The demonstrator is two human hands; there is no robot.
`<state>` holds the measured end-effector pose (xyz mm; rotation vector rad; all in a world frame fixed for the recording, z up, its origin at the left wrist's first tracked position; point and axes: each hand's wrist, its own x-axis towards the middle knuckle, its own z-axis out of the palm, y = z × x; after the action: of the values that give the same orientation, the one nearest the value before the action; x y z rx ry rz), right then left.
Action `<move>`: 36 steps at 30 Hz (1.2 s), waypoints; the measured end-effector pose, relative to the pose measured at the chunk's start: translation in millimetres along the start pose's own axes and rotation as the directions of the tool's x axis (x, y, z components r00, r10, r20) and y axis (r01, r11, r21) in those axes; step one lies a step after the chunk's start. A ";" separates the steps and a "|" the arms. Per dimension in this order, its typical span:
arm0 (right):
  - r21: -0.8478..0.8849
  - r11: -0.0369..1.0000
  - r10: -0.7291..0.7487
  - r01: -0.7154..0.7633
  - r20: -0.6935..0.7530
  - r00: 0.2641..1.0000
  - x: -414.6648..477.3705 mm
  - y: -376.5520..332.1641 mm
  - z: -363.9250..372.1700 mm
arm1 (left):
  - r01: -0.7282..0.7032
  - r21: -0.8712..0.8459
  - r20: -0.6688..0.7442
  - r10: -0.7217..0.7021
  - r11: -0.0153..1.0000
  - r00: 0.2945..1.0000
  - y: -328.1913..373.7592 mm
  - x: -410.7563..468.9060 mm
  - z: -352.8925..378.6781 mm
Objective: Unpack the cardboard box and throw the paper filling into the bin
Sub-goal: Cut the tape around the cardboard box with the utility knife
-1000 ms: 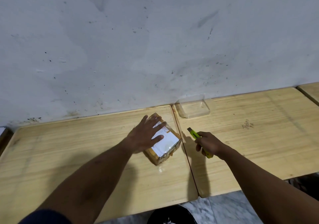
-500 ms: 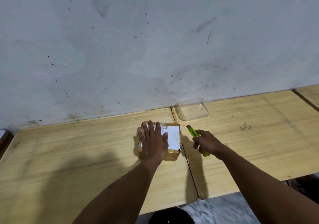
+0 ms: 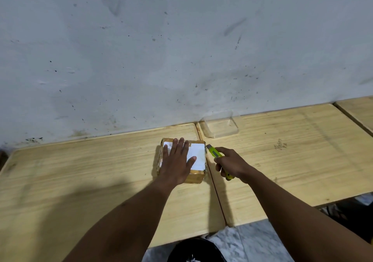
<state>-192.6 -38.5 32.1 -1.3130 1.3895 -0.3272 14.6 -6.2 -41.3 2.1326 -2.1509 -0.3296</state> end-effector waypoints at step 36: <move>-0.206 0.968 0.180 -0.145 0.163 0.970 -17.1 -18.1 -3.3 | 0.019 0.036 -0.008 -0.018 0.999 1.000 7.1 0.6 3.3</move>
<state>-190.8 -32.2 56.3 -1.3379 1.3892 0.0395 6.9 -6.5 -42.9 2.1706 -2.1505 -0.2850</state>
